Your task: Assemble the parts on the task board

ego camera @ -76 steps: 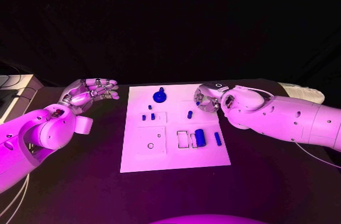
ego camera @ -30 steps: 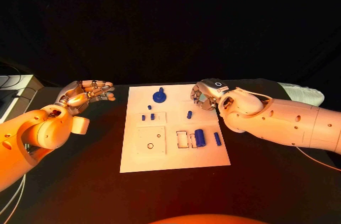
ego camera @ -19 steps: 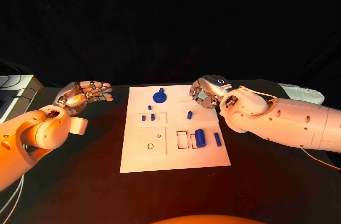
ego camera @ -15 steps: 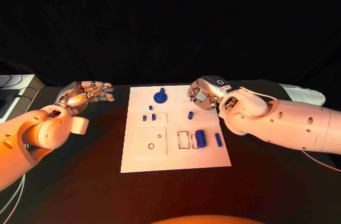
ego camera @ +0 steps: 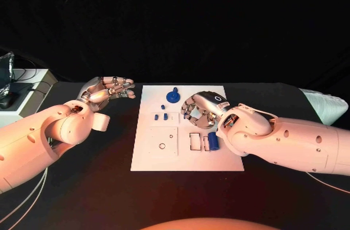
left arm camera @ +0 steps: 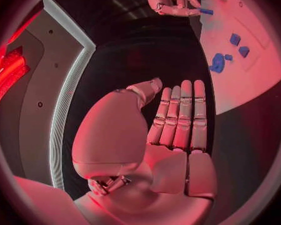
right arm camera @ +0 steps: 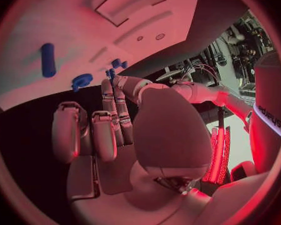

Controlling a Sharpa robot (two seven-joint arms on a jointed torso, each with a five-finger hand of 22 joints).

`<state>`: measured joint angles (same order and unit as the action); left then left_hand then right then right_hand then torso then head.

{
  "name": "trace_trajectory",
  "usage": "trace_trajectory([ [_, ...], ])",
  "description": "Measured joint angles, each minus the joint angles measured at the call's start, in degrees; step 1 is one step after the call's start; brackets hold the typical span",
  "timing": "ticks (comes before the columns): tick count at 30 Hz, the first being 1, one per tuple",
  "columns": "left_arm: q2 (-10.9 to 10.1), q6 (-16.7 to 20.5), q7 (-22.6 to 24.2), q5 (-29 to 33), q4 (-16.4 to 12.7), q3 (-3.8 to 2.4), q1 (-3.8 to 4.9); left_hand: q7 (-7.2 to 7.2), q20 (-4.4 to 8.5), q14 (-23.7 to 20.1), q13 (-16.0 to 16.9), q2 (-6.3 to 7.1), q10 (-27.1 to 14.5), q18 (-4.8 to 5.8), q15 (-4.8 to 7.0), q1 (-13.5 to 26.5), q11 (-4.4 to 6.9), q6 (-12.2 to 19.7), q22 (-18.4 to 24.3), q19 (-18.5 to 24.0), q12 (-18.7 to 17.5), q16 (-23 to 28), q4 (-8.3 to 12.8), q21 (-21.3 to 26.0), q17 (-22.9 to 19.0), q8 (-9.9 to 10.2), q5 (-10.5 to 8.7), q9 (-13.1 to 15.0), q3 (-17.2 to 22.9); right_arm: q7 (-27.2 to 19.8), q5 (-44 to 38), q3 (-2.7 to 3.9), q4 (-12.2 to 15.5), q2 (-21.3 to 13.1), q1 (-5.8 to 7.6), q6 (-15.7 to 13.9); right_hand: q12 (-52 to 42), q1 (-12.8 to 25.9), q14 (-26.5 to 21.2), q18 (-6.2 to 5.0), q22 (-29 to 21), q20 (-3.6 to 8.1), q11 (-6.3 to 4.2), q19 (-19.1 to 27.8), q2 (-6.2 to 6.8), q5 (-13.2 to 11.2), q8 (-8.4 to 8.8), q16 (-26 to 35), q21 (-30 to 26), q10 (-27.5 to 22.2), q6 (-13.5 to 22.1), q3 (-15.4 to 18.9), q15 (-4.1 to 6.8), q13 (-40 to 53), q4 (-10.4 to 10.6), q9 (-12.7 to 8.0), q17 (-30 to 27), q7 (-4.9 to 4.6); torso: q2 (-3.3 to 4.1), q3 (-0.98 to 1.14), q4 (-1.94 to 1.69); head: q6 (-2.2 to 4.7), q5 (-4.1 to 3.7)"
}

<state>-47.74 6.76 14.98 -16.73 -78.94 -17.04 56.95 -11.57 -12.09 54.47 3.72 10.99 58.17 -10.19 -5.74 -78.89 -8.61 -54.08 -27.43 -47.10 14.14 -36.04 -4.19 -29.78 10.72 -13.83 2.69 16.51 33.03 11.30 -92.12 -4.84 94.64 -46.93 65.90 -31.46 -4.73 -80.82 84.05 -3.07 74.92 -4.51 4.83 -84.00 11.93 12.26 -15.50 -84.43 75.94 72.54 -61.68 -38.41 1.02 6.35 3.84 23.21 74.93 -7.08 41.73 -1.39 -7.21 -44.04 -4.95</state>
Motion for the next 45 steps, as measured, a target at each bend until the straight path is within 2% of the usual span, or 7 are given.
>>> trace_trajectory([
  [8, 0.5, 2.4, 0.6, 1.0, -0.9, 0.00, -0.02, 0.00, 0.00, 0.0, 0.0, 0.00, 0.0, 0.00, 0.00, 0.0, 0.00, 0.0, 0.0, 0.0, 0.0, 0.0, 0.0, 0.0, 0.0, 0.0, 0.00, 0.0, 0.0, -1.0, -0.9, -0.36, -1.0, 3.1, -3.25, 0.0, 0.1, 0.0, 0.0, 0.00, 0.0, -0.01, 0.00, 0.0, 0.01, 0.3, 0.01, 0.0, 0.0, 0.0, 0.0, -0.1, 0.00, -0.1, -0.1, 0.0, 0.0, 0.00, -0.04, -0.07, 0.04, -0.26, 1.33],
  [13, 0.7, 3.3, 0.8, 1.5, -1.2, 0.00, -0.02, 0.00, 0.00, 0.0, 0.0, 0.00, 0.0, 0.00, 0.00, 0.0, 0.00, 0.0, 0.0, 0.0, 0.0, 0.0, 0.0, 0.0, 0.1, 0.0, 0.00, 0.0, 0.0, -1.2, -1.9, -0.47, -1.9, 4.5, -4.18, 0.0, 0.1, 0.2, 0.0, 0.00, 0.0, -0.01, 0.00, 0.0, 0.24, 0.3, 0.01, 0.0, 0.0, 0.0, 0.0, -0.2, 0.00, -0.1, -0.2, 0.0, 0.0, 0.01, -0.08, -0.08, 0.03, -0.51, 1.80],
  [26, 0.7, 4.2, 0.9, 2.1, -1.4, 0.00, -0.03, 0.00, 0.00, 0.0, 0.0, 0.00, 0.1, 0.00, 0.00, 0.0, 0.13, 0.0, 0.0, 0.0, 0.0, 0.0, 0.0, 0.0, 0.1, 0.0, 0.00, 0.0, 0.0, -0.9, -4.5, -0.52, -2.8, 5.6, -4.85, 0.0, 0.3, 0.3, 0.0, 0.00, 0.0, -0.01, 0.01, 0.0, 0.30, 0.3, 0.12, 0.0, 0.0, 0.1, 0.0, -0.2, -0.01, 0.0, -0.2, 0.0, 0.0, -0.01, 0.07, 0.07, 0.03, -1.02, 2.73],
  [45, 0.7, 4.2, 0.8, 2.1, -1.3, 0.01, -0.03, 0.00, 0.01, 0.0, 0.0, 0.00, 0.2, 0.00, 0.00, 0.0, 0.21, 0.0, 0.1, 0.0, 0.0, 0.2, 0.0, 0.0, 0.1, 0.0, 0.00, 0.0, 0.0, -0.9, -5.8, -0.70, -3.8, 6.9, -5.28, 0.4, 0.2, 0.1, 0.0, 0.00, 0.0, -0.01, 0.01, 0.0, 0.13, 0.1, -0.03, 0.0, 0.0, 0.1, -0.1, -0.1, -0.01, -0.1, -0.1, 0.1, 0.0, -0.11, 0.05, 0.03, 0.03, -1.58, 3.07],
])
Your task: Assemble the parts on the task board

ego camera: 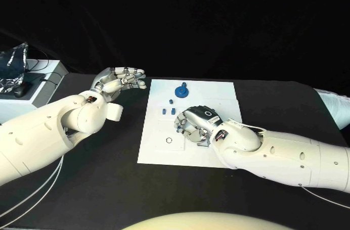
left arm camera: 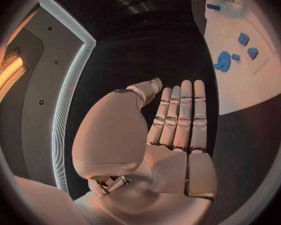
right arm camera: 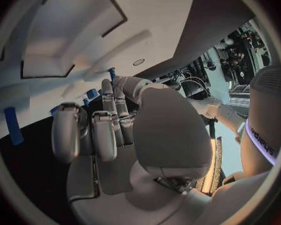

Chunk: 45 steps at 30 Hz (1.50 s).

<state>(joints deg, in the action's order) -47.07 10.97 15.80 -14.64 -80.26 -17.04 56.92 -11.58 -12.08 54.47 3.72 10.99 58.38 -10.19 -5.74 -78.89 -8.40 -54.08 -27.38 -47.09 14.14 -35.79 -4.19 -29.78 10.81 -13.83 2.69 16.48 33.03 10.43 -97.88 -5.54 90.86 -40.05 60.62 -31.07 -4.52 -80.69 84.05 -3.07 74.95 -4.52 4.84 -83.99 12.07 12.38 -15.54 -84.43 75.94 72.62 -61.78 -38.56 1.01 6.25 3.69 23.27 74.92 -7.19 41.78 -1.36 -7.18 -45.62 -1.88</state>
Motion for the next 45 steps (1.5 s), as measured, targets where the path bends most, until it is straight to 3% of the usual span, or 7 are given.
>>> trace_trajectory([
  [24, -0.2, 0.0, -0.2, 0.0, -0.1, 0.00, 0.00, 0.00, 0.00, 0.0, 0.0, 0.00, 0.0, 0.00, 0.00, 0.0, 0.00, 0.0, 0.1, 0.0, -0.3, 0.0, -0.2, 0.2, 0.1, 0.0, 0.00, 0.0, -0.2, -0.2, -1.9, -0.14, -1.6, 1.2, -0.03, 0.6, 0.4, 0.0, 0.0, 0.00, 0.0, 0.00, -0.02, 0.0, 0.02, 0.2, 0.23, 0.0, -0.2, 0.0, 0.2, 0.0, 0.00, 0.0, -0.5, 0.4, 0.0, 0.01, 0.02, 0.01, 0.01, -0.53, 0.14],
  [27, -0.2, -0.1, -0.3, 0.0, -0.1, 0.00, 0.00, 0.00, 0.00, 0.0, 0.0, 0.00, 0.0, 0.00, 0.00, 0.0, 0.00, 0.0, 0.1, 0.0, -0.3, 0.2, -0.2, 0.2, 0.1, 0.0, 0.00, 0.0, -0.2, -0.4, -1.9, -0.20, -1.4, 1.0, -0.03, 0.7, 0.8, 1.6, 0.0, 0.00, 0.0, 0.00, -0.07, 0.0, 0.64, 1.1, 0.21, 0.0, -0.6, 0.1, 0.7, 0.7, 0.00, -0.2, -0.8, 0.4, 0.0, -0.48, 0.02, 0.01, 0.03, -0.57, 0.18],
  [31, -0.2, -0.1, -0.3, 0.0, 0.0, 0.00, 0.00, 0.00, 0.00, 0.0, 0.0, 0.00, 0.0, 0.00, 0.00, 0.0, 0.00, 0.0, 0.1, 0.0, -0.3, 0.3, -0.2, 0.2, 0.2, 0.0, 0.00, 0.0, -0.2, -0.7, -1.9, -0.41, -1.0, 0.4, -0.17, 0.8, 0.9, 3.2, 0.0, 0.00, 0.0, 0.00, -0.98, 0.0, 1.69, 1.4, 0.56, 0.3, -2.8, -0.3, 1.3, 1.9, 0.01, -0.8, -0.1, 0.6, 0.0, -0.65, 0.01, 0.01, 0.05, -0.65, 0.20],
  [34, -0.3, -0.1, -0.4, 0.1, 0.0, 0.00, -0.01, 0.00, 0.00, 0.0, 0.0, 0.00, 0.0, 0.00, 0.00, 0.0, 0.00, 0.0, 0.1, 0.0, -0.3, 0.3, -0.2, 0.2, 0.2, 0.0, 0.00, 0.0, -0.2, -0.8, -1.9, -0.42, -0.6, 0.1, -0.23, 0.7, 0.7, 4.1, -0.1, 0.00, 0.0, -0.35, -0.33, -0.1, 2.51, 1.6, 0.94, 0.9, -5.0, -2.6, 1.7, 2.4, -0.52, -1.2, 0.0, 0.3, 0.0, -0.88, 0.00, 0.02, 0.06, -0.65, 0.24],
  [45, -0.4, -0.1, -0.5, 0.3, 0.2, 0.00, -0.01, 0.00, 0.00, 0.0, 0.0, 0.00, 0.0, 0.00, 0.00, 0.0, 0.00, 0.0, 0.1, 0.0, -0.3, 0.3, -0.2, 0.2, 0.2, 0.0, 0.00, 0.0, -0.2, -1.0, -1.9, -0.52, 0.5, -0.9, -0.39, 0.5, 0.7, 4.3, -0.1, -0.03, 0.0, -0.44, -0.05, 0.0, 2.72, 1.6, 1.50, 1.1, -5.8, -3.4, 2.1, 2.5, -0.52, -1.5, 0.1, 0.2, 0.0, -1.05, -0.04, 0.05, 0.04, -0.85, 0.29],
])
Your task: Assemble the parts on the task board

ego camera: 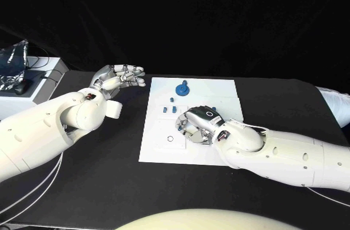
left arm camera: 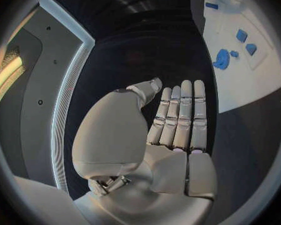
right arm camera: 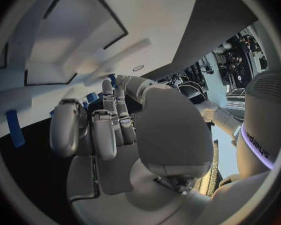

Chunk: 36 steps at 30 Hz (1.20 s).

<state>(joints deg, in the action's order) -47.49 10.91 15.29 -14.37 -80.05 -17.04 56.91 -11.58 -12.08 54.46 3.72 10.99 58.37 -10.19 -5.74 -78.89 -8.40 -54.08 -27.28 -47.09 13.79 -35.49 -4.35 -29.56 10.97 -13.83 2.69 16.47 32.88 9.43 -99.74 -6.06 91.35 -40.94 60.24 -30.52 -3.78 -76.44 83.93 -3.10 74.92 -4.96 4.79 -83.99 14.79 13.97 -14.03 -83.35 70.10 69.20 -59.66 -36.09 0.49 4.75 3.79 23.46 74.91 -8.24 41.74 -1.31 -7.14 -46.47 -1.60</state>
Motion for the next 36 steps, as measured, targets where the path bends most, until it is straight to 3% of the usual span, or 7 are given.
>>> trace_trajectory([
  [5, 0.0, 0.0, -0.1, 0.0, 0.1, 0.00, 0.00, 0.00, 0.00, 0.0, 0.0, 0.00, 0.0, 0.00, 0.00, 0.0, 0.00, 0.0, 0.1, 0.0, 0.0, 0.0, -0.2, 0.2, 0.1, 0.0, 0.00, 0.0, -0.2, 0.0, 0.0, -0.02, 0.1, -0.1, -0.04, -0.4, 0.0, 0.3, 0.1, -1.38, -0.5, -1.20, 0.75, 1.3, 0.33, -0.6, 2.56, 0.9, -5.3, -5.7, 3.5, 1.5, -0.95, -1.1, -0.3, -1.0, -1.2, -0.56, 0.01, 0.00, 0.02, 0.06, -0.04],
  [8, 0.0, 0.0, -0.2, 0.1, 0.1, 0.00, 0.00, 0.00, 0.00, 0.0, 0.0, 0.00, 0.0, 0.00, 0.00, 0.0, 0.00, 0.0, 0.1, 0.0, -0.2, 0.0, -0.2, 0.2, 0.1, 0.0, 0.00, 0.0, -0.2, 0.0, 0.0, -0.02, 0.2, -0.2, -0.04, -1.1, 0.0, -0.1, 0.1, -1.76, -1.8, -1.43, 1.15, 1.7, 0.71, -0.6, 3.99, 1.4, -7.4, -8.6, 5.1, 3.5, -0.94, -1.1, -0.4, -1.8, -1.9, -0.24, 0.02, -0.01, 0.02, 0.08, -0.14],
  [14, -0.1, 0.0, -0.3, 0.1, 0.2, 0.00, 0.00, 0.00, 0.00, 0.0, 0.0, 0.00, 0.0, 0.00, 0.00, 0.0, 0.00, 0.0, 0.1, 0.0, -0.3, 0.0, -0.2, 0.2, 0.1, 0.0, 0.00, 0.0, -0.2, 0.0, 0.0, -0.02, 0.5, -0.6, -0.06, -2.7, -0.3, -0.6, -0.1, -1.76, -2.6, -1.51, 1.35, 1.7, 0.37, -0.9, 4.74, 1.6, -8.5, -9.8, 5.4, 6.0, -1.14, -1.1, -0.1, -2.3, -2.5, -0.11, 0.00, -0.02, 0.02, 0.09, -0.27],
  [21, -0.1, -0.1, -0.4, 0.1, 0.4, 0.00, 0.00, 0.00, 0.00, 0.0, 0.0, 0.00, 0.0, 0.00, 0.00, 0.0, 0.00, 0.0, 0.1, 0.0, -0.3, 0.3, -0.2, 0.2, 0.2, 0.0, 0.00, 0.0, -0.2, 0.1, 0.4, 0.03, 1.9, -1.8, -0.07, -4.7, -0.7, -0.9, -0.1, -1.76, -2.6, -1.51, 1.35, 1.7, 0.08, -0.9, 4.74, 1.6, -8.6, -9.8, 5.6, 6.5, -1.14, -1.0, 0.0, -2.4, -2.6, 0.10, -0.04, -0.04, 0.04, 0.29, -0.49],
  [26, -0.1, -0.1, -0.4, 0.1, 0.4, 0.00, 0.00, 0.00, 0.00, 0.0, 0.0, 0.00, 0.0, 0.00, 0.00, 0.0, 0.00, 0.0, 0.1, 0.0, -0.3, 0.3, -0.2, 0.2, 0.2, 0.0, 0.00, 0.0, -0.2, 0.2, 1.1, 0.52, 3.7, -3.9, 0.22, -5.3, -1.6, -1.1, -0.1, -1.76, -2.5, -1.51, 1.02, 1.7, -0.14, -0.9, 4.96, 1.7, -8.6, -9.1, 5.6, 6.8, -1.14, -0.8, 0.3, -2.5, -2.9, 0.07, -0.08, -0.04, 0.08, 0.57, -0.76],
  [31, -0.1, -0.2, -0.4, 0.1, 0.4, 0.00, 0.00, 0.00, 0.00, 0.0, 0.0, 0.00, 0.0, 0.00, 0.00, 0.0, 0.00, 0.0, 0.2, 0.0, -0.3, 0.3, -0.2, 0.2, 0.2, 0.0, 0.00, 0.0, -0.2, 0.9, 2.8, 1.21, 4.8, -6.7, 3.12, -3.1, -2.8, -1.6, -0.1, -1.75, -0.8, -0.84, 0.63, 0.8, -0.06, 0.0, 5.18, 1.8, -5.8, -6.6, 5.1, 6.1, -1.14, -0.8, 0.6, -2.8, -2.4, -0.42, -0.07, -0.05, 0.12, 1.05, -1.44],
  [36, -0.1, -0.4, -0.4, 0.1, 0.3, 0.00, -0.01, 0.00, 0.00, 0.0, 0.0, 0.00, 0.0, 0.00, 0.00, 0.0, 0.00, 0.0, 0.2, 0.0, -0.3, 0.3, -0.2, 0.3, 0.2, 0.0, 0.00, 0.0, -0.2, 2.0, 5.0, 1.60, 3.6, -8.8, 7.28, 4.2, -2.2, -1.6, -0.1, -1.75, -0.8, -0.89, 0.72, 0.7, 0.44, -1.3, 6.09, 1.8, -5.7, -6.8, 5.5, 6.0, -1.14, -1.0, 1.0, -3.2, -2.7, 0.02, -0.07, -0.12, 0.20, 1.52, -2.01],
])
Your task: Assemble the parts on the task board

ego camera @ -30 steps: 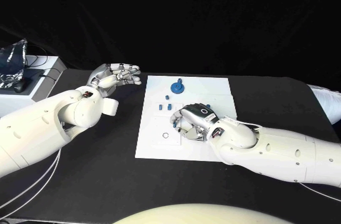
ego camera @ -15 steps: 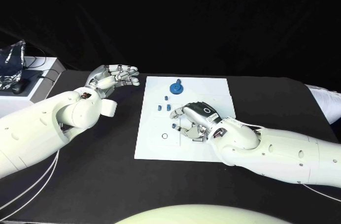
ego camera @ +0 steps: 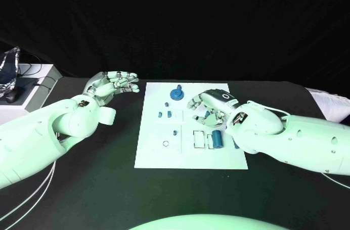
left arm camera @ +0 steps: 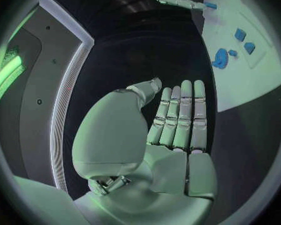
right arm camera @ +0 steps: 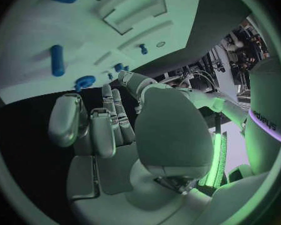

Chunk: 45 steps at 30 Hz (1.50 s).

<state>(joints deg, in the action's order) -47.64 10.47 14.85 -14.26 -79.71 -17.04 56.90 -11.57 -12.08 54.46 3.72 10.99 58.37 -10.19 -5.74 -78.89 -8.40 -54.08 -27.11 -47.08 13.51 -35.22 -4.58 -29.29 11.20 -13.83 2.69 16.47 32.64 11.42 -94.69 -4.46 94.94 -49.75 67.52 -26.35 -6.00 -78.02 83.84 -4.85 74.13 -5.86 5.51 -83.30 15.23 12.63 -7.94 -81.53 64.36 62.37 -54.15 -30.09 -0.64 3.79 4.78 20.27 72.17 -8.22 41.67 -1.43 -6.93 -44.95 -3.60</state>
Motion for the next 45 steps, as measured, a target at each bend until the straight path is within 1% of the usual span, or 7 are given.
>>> trace_trajectory([
  [2, 0.0, -0.2, 0.0, 0.0, 0.0, 0.00, -0.03, 0.00, 0.00, 0.0, 0.0, 0.00, 0.0, 0.00, 0.00, 0.0, 0.00, 0.0, 0.0, 0.0, 0.0, 0.0, 0.0, 0.2, 0.0, 0.0, 0.00, 0.0, 0.0, 0.5, 0.8, 0.09, -1.0, -0.6, 1.16, 3.1, 0.0, 0.1, 0.0, 0.00, 0.0, 0.00, 0.01, 0.0, 0.13, 0.0, 0.00, 0.0, 0.0, -0.5, 0.1, 0.6, 0.00, 0.0, 0.1, -0.1, 0.0, 0.08, 0.00, -0.03, 0.01, 0.13, -0.29],
  [6, 0.1, -0.4, 0.0, 0.0, 0.0, 0.00, -0.22, 0.00, 0.00, 0.0, 0.0, 0.00, 0.0, 0.00, 0.00, 0.0, 0.00, 0.0, 0.0, 0.0, 0.0, 0.0, 0.0, 0.2, 0.0, 0.0, 0.00, 0.0, 0.0, 1.1, 1.5, 0.09, -3.0, -0.9, 2.26, 7.4, 0.2, 0.3, 0.0, 0.00, 0.1, 0.00, 0.01, 0.0, 0.27, 0.0, 0.21, 0.0, 0.0, -0.5, 0.3, 1.2, 0.00, 0.0, 0.1, -0.1, 0.0, 0.28, -0.02, -0.02, -0.03, 0.36, -0.77],
  [13, 0.5, -0.7, 0.1, 0.0, 0.2, 0.00, -0.52, 0.00, 0.00, 0.0, 0.0, 0.00, 0.0, 0.00, 0.00, 0.0, 0.00, 0.0, 0.0, 0.0, 0.0, 0.0, 0.0, 0.2, 0.0, 0.0, 0.00, 0.0, 0.0, 1.7, 1.0, 0.10, -5.0, -0.1, 2.93, 10.9, 0.2, 0.1, 0.0, 0.00, 0.1, 0.00, 0.02, 0.0, 0.48, 0.0, 0.21, 0.0, 0.0, -0.9, 0.5, 2.9, 0.00, 0.0, 0.4, -0.2, -0.1, 0.48, 0.02, 0.01, -0.09, 0.68, -1.09],
  [24, 0.2, -0.8, 0.1, 0.0, 0.3, 0.01, -0.69, 0.00, 0.00, 0.0, 0.0, 0.00, 0.0, 0.00, 0.00, 0.0, 0.00, 0.0, 0.0, 0.0, 0.0, 0.0, 0.0, 0.2, 0.0, 0.0, 0.00, 0.0, 0.0, 2.4, -1.4, 0.01, -6.0, 0.4, 2.97, 14.3, 0.5, -0.9, 0.0, 0.00, 0.0, 0.00, 0.22, 0.0, -0.49, -0.2, 0.54, 0.0, 0.0, -1.7, 0.1, 5.6, 0.01, 0.1, 1.1, -0.3, -0.3, 1.23, 0.07, 0.04, -0.18, 0.39, -1.18],
  [33, 0.1, -0.8, 0.1, 0.0, 0.3, 0.00, -0.74, 0.00, 0.00, 0.0, 0.0, 0.00, 0.0, 0.00, 0.00, 0.0, 0.00, 0.0, 0.0, 0.0, 0.0, 0.0, 0.0, 0.2, 0.0, 0.0, 0.00, 0.0, 0.0, 2.8, -2.5, -0.06, -6.1, 0.5, 2.93, 16.1, 0.0, -1.7, 0.0, 0.00, 0.2, -0.21, -0.38, -0.2, -1.06, -0.2, 0.52, 0.0, 0.0, -0.2, -1.3, 6.0, 0.01, 0.3, 1.3, -0.3, -0.5, 1.06, 0.06, 0.04, -0.12, 0.15, -0.91],
  [38, 0.1, -0.8, 0.1, 0.0, 0.3, 0.00, -0.74, 0.00, 0.00, 0.0, 0.0, 0.00, 0.0, 0.00, 0.00, 0.0, 0.00, 0.0, 0.1, 0.0, 0.0, 0.0, 0.0, 0.2, 0.2, 0.0, 0.00, 0.0, 0.0, 3.0, -2.7, -0.07, -6.0, 0.5, 2.93, 16.4, -0.4, -2.2, 0.2, 0.00, 0.5, 0.01, -0.61, -0.4, -1.09, -0.2, -0.02, 0.0, 0.3, 1.2, -2.5, 4.8, 0.23, 0.3, 2.3, -0.3, -0.6, 0.81, 0.06, 0.08, -0.06, 0.12, -0.88],
  [45, 0.1, -0.8, 0.0, 0.0, 0.4, 0.00, -0.76, 0.00, 0.00, 0.0, 0.0, 0.00, 0.0, 0.00, 0.00, 0.0, 0.00, 0.0, 0.1, 0.0, 0.0, 0.0, 0.0, 0.2, 0.2, 0.0, 0.00, 0.0, 0.0, 3.0, -2.9, -0.08, -5.7, 0.5, 2.90, 16.3, -0.7, -2.4, 0.2, 0.00, 0.8, 0.31, -1.12, -0.7, -1.32, -0.2, -1.13, 0.0, 1.6, 4.3, -5.0, 1.2, 0.66, 0.3, 3.0, 0.0, -0.6, 0.59, 0.07, 0.10, -0.07, 0.05, -1.02],
])
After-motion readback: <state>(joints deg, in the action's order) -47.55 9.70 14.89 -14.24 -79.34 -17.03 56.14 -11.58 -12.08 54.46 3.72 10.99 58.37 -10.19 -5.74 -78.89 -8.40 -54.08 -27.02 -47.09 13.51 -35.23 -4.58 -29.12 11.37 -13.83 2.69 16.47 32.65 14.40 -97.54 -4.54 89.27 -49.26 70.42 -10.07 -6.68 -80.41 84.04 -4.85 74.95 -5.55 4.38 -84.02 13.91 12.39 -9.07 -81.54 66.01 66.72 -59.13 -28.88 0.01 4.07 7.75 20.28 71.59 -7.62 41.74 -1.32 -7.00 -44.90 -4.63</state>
